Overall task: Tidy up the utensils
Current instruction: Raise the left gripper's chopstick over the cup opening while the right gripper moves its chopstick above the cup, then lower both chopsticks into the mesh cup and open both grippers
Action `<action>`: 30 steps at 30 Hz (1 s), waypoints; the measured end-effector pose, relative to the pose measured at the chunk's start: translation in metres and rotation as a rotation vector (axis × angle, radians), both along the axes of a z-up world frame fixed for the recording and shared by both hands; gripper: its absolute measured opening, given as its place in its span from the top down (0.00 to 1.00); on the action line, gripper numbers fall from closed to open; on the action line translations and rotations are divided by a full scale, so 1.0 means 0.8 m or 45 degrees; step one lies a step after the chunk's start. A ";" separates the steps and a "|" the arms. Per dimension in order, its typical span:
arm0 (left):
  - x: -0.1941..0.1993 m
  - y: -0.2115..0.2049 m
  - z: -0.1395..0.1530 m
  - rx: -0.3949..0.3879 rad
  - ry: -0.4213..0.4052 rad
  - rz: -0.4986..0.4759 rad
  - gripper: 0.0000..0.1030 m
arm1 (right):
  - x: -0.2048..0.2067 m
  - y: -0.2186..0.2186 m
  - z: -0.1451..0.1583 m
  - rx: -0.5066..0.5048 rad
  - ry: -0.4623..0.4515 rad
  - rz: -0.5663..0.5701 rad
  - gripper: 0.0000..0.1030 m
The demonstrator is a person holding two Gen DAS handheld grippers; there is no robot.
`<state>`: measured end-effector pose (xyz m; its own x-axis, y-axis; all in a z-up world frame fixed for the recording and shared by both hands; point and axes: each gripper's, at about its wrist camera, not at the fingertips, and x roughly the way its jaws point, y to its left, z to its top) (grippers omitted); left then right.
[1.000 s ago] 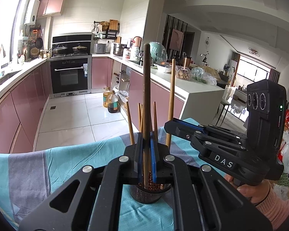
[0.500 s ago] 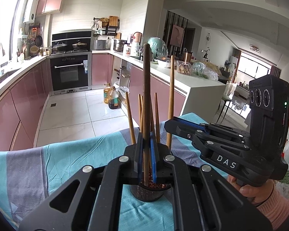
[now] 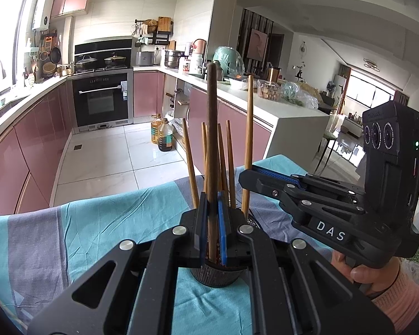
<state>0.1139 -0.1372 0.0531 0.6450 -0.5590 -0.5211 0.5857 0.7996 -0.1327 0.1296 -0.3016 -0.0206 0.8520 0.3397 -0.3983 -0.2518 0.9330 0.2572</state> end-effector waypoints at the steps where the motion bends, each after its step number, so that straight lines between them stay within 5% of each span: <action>1: 0.001 -0.001 -0.001 0.003 0.001 0.000 0.93 | 0.001 0.000 0.000 0.000 0.002 0.000 0.94; 25: 0.066 -0.031 -0.052 0.059 0.131 -0.014 0.92 | 0.013 -0.002 -0.030 0.037 0.131 0.003 0.92; 27: 0.067 -0.028 -0.056 0.052 0.124 -0.006 0.92 | 0.009 -0.002 -0.030 0.038 0.134 0.010 0.84; 30: 0.065 -0.016 -0.061 0.020 0.124 0.030 0.78 | 0.002 0.000 -0.030 0.014 0.121 0.012 0.72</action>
